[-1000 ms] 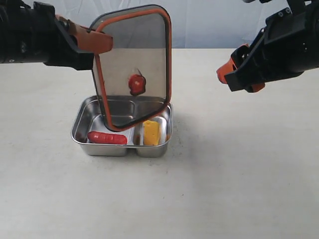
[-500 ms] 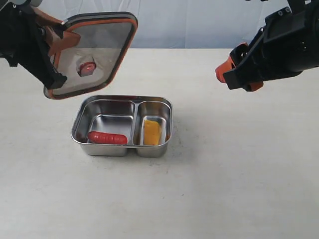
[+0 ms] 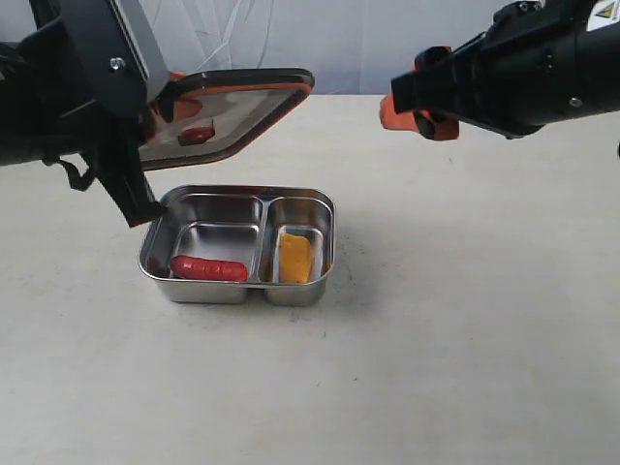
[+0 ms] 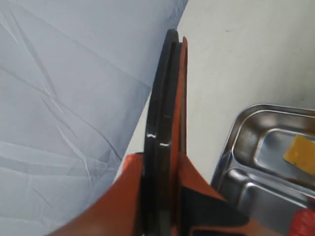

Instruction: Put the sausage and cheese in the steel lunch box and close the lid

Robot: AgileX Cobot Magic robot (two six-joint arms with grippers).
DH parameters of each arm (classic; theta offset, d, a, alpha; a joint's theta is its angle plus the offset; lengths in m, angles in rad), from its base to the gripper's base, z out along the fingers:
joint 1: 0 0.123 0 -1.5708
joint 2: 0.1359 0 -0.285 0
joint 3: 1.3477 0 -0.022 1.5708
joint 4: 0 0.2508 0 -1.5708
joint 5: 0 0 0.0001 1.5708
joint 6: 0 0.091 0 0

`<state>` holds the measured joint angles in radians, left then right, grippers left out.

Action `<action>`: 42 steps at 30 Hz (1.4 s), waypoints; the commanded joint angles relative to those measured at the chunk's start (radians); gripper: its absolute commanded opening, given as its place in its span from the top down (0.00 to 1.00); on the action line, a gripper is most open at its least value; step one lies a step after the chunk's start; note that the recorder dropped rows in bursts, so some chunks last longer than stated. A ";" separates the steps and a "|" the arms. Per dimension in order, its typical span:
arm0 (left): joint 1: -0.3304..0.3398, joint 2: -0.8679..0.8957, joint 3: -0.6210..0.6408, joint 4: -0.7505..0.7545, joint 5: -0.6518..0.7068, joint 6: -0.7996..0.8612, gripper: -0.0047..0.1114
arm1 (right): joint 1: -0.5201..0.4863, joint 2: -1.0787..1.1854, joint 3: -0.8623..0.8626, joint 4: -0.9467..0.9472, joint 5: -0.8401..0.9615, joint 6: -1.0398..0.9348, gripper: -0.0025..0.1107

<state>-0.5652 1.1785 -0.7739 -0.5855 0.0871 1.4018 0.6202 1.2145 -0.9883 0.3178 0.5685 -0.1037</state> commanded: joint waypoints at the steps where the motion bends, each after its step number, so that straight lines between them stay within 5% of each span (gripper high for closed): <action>1: -0.059 0.000 0.047 0.013 -0.168 -0.004 0.96 | -0.003 0.048 -0.004 0.131 -0.120 0.123 0.43; 11: -0.068 -0.005 0.112 0.042 -0.335 -0.004 0.96 | -0.003 0.081 -0.004 0.636 -0.221 0.130 0.43; 18: -0.135 -0.009 0.112 0.042 -0.366 0.000 0.96 | -0.003 0.105 -0.004 0.843 -0.206 0.097 0.43; 38: -0.284 -0.017 0.112 0.021 -0.424 0.105 0.96 | -0.003 0.107 -0.004 0.900 -0.204 0.075 0.43; 42: -0.299 -0.017 0.112 0.019 -0.424 0.107 0.96 | -0.003 0.107 -0.004 0.900 -0.204 0.071 0.61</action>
<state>-0.8494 1.1700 -0.6651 -0.5585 -0.3249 1.5031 0.6202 1.3189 -0.9883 1.2123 0.3702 -0.0175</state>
